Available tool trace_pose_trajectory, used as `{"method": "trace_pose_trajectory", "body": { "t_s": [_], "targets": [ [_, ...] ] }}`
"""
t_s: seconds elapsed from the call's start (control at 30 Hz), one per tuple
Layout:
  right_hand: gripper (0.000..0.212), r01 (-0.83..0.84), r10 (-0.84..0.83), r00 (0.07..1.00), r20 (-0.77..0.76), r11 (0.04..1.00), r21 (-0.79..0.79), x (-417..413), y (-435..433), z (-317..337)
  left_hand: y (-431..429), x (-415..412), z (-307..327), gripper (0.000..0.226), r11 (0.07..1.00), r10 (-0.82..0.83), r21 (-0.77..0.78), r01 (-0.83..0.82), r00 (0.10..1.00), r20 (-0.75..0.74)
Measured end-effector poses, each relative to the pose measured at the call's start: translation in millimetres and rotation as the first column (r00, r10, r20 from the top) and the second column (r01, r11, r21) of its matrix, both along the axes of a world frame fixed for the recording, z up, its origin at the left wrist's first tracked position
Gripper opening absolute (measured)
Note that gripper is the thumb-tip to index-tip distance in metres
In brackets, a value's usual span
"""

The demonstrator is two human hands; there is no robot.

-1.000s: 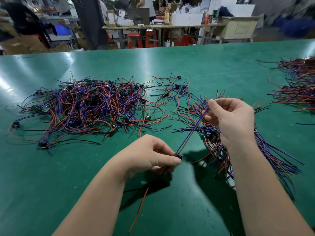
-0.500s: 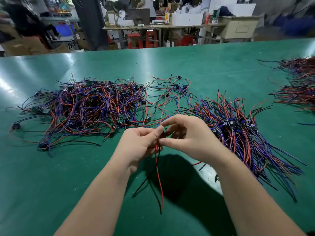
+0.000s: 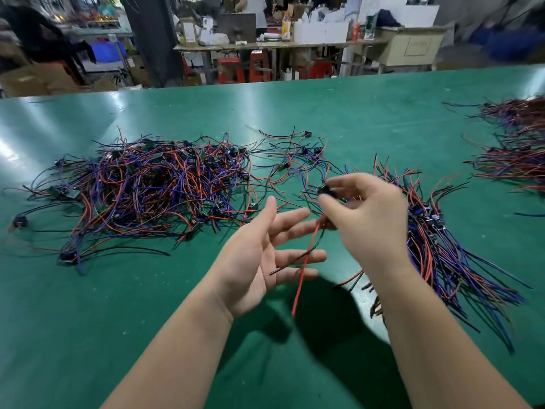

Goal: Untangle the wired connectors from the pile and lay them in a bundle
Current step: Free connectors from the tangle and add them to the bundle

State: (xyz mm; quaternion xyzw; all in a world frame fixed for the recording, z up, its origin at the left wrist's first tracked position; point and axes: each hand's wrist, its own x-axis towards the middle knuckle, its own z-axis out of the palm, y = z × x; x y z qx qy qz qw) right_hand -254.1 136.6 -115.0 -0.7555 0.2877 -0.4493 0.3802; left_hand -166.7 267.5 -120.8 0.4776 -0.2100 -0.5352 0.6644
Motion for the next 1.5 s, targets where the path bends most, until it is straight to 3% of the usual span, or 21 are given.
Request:
{"method": "trace_pose_trajectory", "body": {
  "t_s": [0.07,0.13,0.2,0.27,0.33,0.37,0.4,0.47,0.5,0.53,0.63,0.77,0.9,1.07,1.2,1.3,1.4,1.5],
  "targets": [
    [0.015,0.080,-0.082,0.989,0.125,0.996,0.028,-7.2,-11.6,6.1,2.4,1.9,2.1,0.067,0.996,-0.080,-0.039,0.078,0.996,-0.042],
    [0.014,0.170,-0.170,0.977,0.128,0.985,0.010,-16.1,-25.0,9.3,4.5,3.1,3.2,0.071,0.990,-0.134,-0.041,0.132,0.990,-0.043],
    [0.011,0.274,-0.278,0.958,-0.063,0.959,-0.070,-25.2,-39.8,8.8,4.9,4.8,1.5,0.069,0.990,-0.144,-0.009,0.143,0.989,-0.021],
    [0.007,0.330,-0.358,0.883,-0.302,0.933,-0.140,-32.1,-49.7,6.5,3.2,7.3,-0.5,0.060,0.994,-0.076,0.076,0.074,0.997,0.018],
    [0.008,0.353,-0.380,0.797,-0.469,0.924,-0.150,-35.2,-50.8,5.5,1.3,11.2,-3.7,0.044,0.973,0.054,0.212,-0.091,0.983,0.177],
    [0.011,0.355,-0.377,0.762,-0.526,0.923,-0.147,-35.6,-49.6,5.8,1.1,14.1,-6.9,0.035,0.942,0.110,0.268,-0.204,0.937,0.331],
    [0.013,0.352,-0.370,0.732,-0.572,0.924,-0.147,-35.7,-48.1,6.3,1.6,18.2,-11.6,0.026,0.896,0.142,0.292,-0.334,0.840,0.524],
    [0.015,0.342,-0.358,0.677,-0.643,0.927,-0.156,-35.2,-46.4,7.2,5.5,30.0,-23.5,0.016,0.784,0.104,0.228,-0.578,0.484,0.869],
    [0.015,0.337,-0.356,0.651,-0.670,0.927,-0.165,-34.8,-46.0,7.3,8.3,35.0,-27.6,0.016,0.741,0.054,0.176,-0.648,0.319,0.946],
    [0.014,0.327,-0.349,0.629,-0.694,0.929,-0.171,-34.1,-45.3,7.2,11.2,39.9,-30.4,0.019,0.713,0.016,0.140,-0.687,0.215,0.976],
    [0.018,0.284,-0.337,0.595,-0.730,0.937,-0.202,-30.3,-41.0,5.7,15.4,50.9,-36.3,0.030,0.642,-0.123,0.171,-0.747,0.120,0.985],
    [0.021,0.260,-0.348,0.679,-0.646,0.937,-0.232,-23.7,-34.2,4.6,11.1,51.9,-42.3,0.040,0.607,-0.287,0.324,-0.726,0.180,0.941],
    [0.024,0.196,-0.296,0.774,-0.559,0.953,-0.233,-17.6,-23.0,3.7,7.3,52.7,-47.2,0.039,0.623,-0.350,0.336,-0.706,0.133,0.927],
    [0.021,0.095,-0.200,0.835,-0.513,0.970,-0.223,-10.0,-10.8,2.0,1.9,51.3,-51.7,0.030,0.611,-0.206,0.144,-0.779,0.019,0.978],
    [0.018,0.063,-0.176,0.873,-0.456,0.965,-0.254,-5.9,-4.4,-2.4,-4.5,51.5,-51.3,0.032,0.595,-0.221,0.063,-0.801,-0.087,0.971],
    [0.016,0.010,-0.119,0.890,-0.439,0.970,-0.242,-1.9,-2.7,-7.0,-3.8,54.1,-48.7,0.027,0.645,-0.126,0.077,-0.760,-0.007,0.992],
    [0.018,-0.073,0.015,0.905,-0.425,0.990,-0.120,1.1,-2.3,-10.4,-5.1,48.0,-40.4,0.026,0.737,0.233,0.067,-0.673,0.346,0.909],
    [0.020,-0.135,0.153,0.906,-0.395,0.988,0.074,5.8,1.1,-13.4,-5.5,33.5,-23.5,0.025,0.808,0.527,-0.041,-0.588,0.690,0.495]
  ]
}}
